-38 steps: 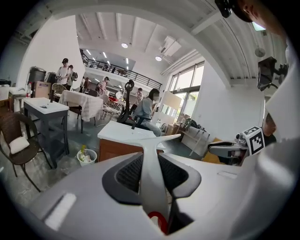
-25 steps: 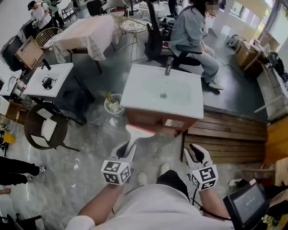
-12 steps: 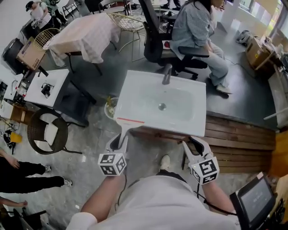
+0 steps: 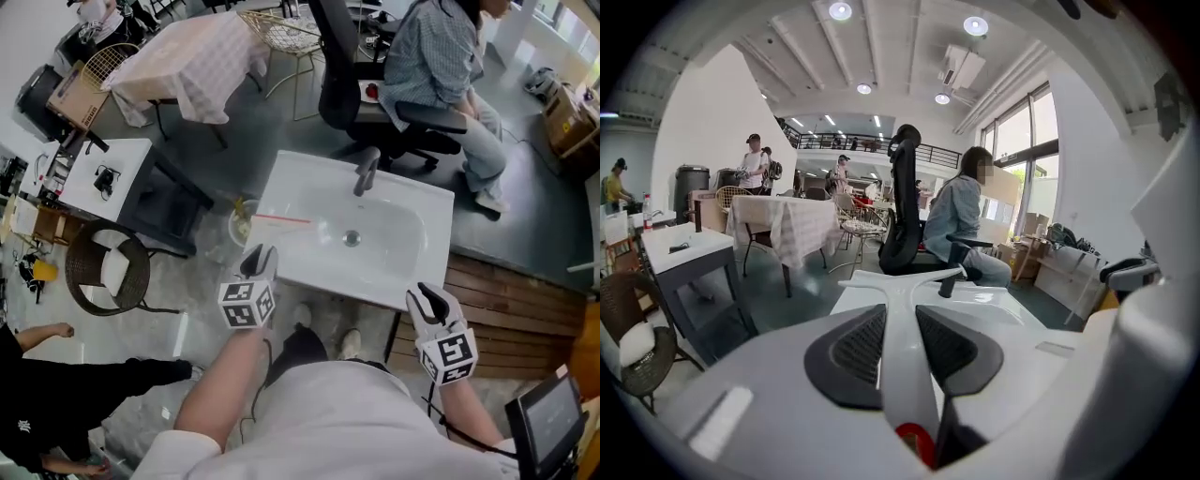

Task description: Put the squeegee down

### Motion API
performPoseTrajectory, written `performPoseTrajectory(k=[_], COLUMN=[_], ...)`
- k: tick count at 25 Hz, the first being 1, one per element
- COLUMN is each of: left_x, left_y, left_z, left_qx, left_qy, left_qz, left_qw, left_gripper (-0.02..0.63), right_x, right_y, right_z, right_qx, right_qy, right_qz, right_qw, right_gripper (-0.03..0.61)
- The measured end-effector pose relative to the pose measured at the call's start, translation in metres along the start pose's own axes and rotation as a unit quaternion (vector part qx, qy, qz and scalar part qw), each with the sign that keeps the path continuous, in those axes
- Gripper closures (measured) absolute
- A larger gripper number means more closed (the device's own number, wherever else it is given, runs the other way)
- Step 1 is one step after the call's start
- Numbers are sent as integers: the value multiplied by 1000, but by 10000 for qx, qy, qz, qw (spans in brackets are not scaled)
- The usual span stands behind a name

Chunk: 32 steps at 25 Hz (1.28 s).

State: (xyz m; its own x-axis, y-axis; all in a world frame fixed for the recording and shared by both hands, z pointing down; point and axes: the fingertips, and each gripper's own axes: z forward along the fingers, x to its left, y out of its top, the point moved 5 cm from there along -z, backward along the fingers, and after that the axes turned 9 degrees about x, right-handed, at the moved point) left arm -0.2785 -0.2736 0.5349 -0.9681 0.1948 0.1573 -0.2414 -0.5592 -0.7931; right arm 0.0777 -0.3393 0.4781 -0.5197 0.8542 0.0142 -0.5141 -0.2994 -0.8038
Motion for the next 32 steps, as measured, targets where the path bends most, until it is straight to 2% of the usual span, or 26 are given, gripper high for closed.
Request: performPoseTrajectory(k=[8,12,18,26,32], left_x=[54,79,102,105,102], left_y=[31,44,55,46,40], left_z=[114,170,237,277,286], left_qx=[318,552,835,1135,1331], left_qy=[-102,-117,-68,-51,48], left_qz=[83,261,560,747,771], left_qw=[9994,9981,9949,9907,9881], left_gripper=[508,508,508,508,505], right_x=[-22,-25,-30,-38,-40], right_y=[42,63,75,69,65], right_z=[66,97,127,138,133], right_qx=[201,296,532,621,669], right_qy=[-353,-457,-710,-1034,-1123], right_qz=[321,601,760,1063,1191], right_qw=[9987,9967,9932,9870,9842], right_gripper=[489,489,489,489,489])
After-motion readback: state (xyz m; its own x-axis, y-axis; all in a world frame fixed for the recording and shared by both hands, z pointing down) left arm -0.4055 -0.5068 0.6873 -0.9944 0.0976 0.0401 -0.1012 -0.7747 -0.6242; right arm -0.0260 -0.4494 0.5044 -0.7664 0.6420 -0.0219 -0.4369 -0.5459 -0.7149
